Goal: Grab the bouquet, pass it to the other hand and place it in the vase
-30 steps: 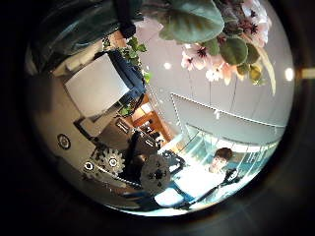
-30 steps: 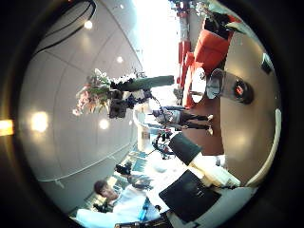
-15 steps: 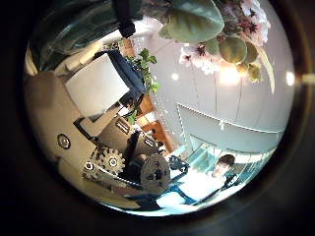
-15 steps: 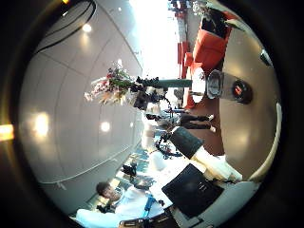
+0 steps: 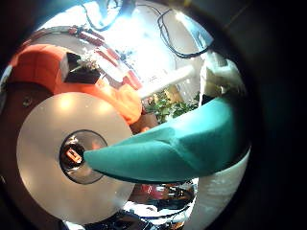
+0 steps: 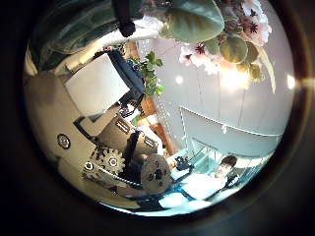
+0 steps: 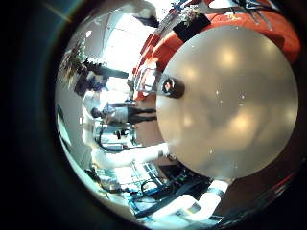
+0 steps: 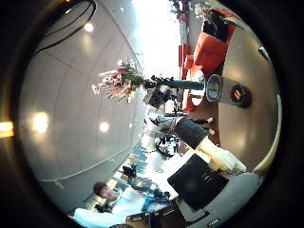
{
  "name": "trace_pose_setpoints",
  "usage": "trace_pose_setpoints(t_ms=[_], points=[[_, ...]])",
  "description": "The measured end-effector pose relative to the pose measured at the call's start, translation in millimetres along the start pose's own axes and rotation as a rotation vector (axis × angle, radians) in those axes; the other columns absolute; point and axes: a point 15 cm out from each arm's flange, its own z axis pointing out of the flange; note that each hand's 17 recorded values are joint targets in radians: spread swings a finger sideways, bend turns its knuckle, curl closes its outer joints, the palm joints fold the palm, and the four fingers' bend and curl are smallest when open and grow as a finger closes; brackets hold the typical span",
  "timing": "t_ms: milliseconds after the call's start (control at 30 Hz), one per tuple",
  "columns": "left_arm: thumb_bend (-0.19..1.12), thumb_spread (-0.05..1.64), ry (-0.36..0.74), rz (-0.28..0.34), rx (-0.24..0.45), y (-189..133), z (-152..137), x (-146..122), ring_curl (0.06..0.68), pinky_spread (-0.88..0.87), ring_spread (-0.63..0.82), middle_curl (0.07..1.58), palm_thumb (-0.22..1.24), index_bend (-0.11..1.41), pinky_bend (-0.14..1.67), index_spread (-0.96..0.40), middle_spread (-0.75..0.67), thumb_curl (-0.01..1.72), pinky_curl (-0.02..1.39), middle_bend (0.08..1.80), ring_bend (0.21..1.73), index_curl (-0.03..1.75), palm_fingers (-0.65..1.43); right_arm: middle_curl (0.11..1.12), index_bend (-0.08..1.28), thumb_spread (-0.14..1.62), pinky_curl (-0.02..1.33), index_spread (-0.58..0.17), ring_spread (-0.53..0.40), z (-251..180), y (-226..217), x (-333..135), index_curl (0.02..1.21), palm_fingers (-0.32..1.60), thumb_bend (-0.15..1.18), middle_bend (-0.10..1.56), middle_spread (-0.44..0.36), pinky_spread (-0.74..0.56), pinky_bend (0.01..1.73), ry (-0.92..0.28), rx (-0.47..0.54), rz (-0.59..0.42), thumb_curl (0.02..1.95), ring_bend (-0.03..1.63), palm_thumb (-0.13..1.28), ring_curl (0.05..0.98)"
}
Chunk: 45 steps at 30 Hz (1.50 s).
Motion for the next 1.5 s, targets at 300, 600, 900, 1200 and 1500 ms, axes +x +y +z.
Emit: trace_pose_setpoints(t_ms=[300,600,900,1200,1500], points=[[0.07,1.14,0.001,-0.025,-0.022,12,13,-14,0.539,-0.62,-0.39,1.01,1.06,0.50,1.14,-0.78,-0.54,0.97,0.92,1.07,1.49,1.41,1.07,0.35,0.18,0.93,0.36,-0.299,0.037,0,0,1,0.33,0.26,-0.03,0.31,-0.001,0.44,0.61,-0.001,0.000,-0.004,0.46,0.69,0.71,0.218],[0.02,1.11,0.000,-0.046,-0.019,13,22,-31,0.534,-0.62,-0.40,1.02,1.04,0.45,1.12,-0.77,-0.55,0.95,0.92,1.05,1.47,1.44,1.06,0.35,0.18,0.93,0.33,-0.303,0.021,1,0,3,0.33,0.28,-0.03,0.30,-0.015,0.44,0.60,0.006,-0.003,-0.008,0.46,0.67,0.72,0.209],[-0.03,1.01,-0.025,-0.059,-0.011,14,23,-42,0.520,-0.63,-0.41,1.02,1.00,0.39,1.09,-0.76,-0.55,0.88,0.89,1.02,1.44,1.46,1.07,0.35,0.18,0.93,0.31,-0.310,0.018,-1,0,4,0.34,0.31,-0.03,0.29,-0.024,0.44,0.58,0.008,0.002,-0.016,0.47,0.64,0.72,0.201],[-0.03,0.95,-0.040,-0.060,-0.012,12,31,-39,0.505,-0.64,-0.42,1.00,0.95,0.34,1.04,-0.74,-0.55,0.79,0.86,1.00,1.39,1.46,1.05,0.35,0.18,0.93,0.28,-0.314,0.018,0,1,3,0.34,0.32,-0.03,0.27,-0.028,0.44,0.58,0.006,-0.004,-0.017,0.48,0.62,0.72,0.191],[-0.09,0.91,-0.144,-0.081,-0.094,33,30,-67,0.313,0.12,0.20,0.73,0.43,0.01,0.39,-0.41,0.05,0.56,0.65,0.36,0.86,1.16,-0.37,0.35,0.18,0.93,0.26,-0.320,0.032,0,3,2,0.34,0.32,-0.03,0.25,-0.024,0.45,0.57,0.003,-0.008,-0.031,0.48,0.58,0.72,0.184]])
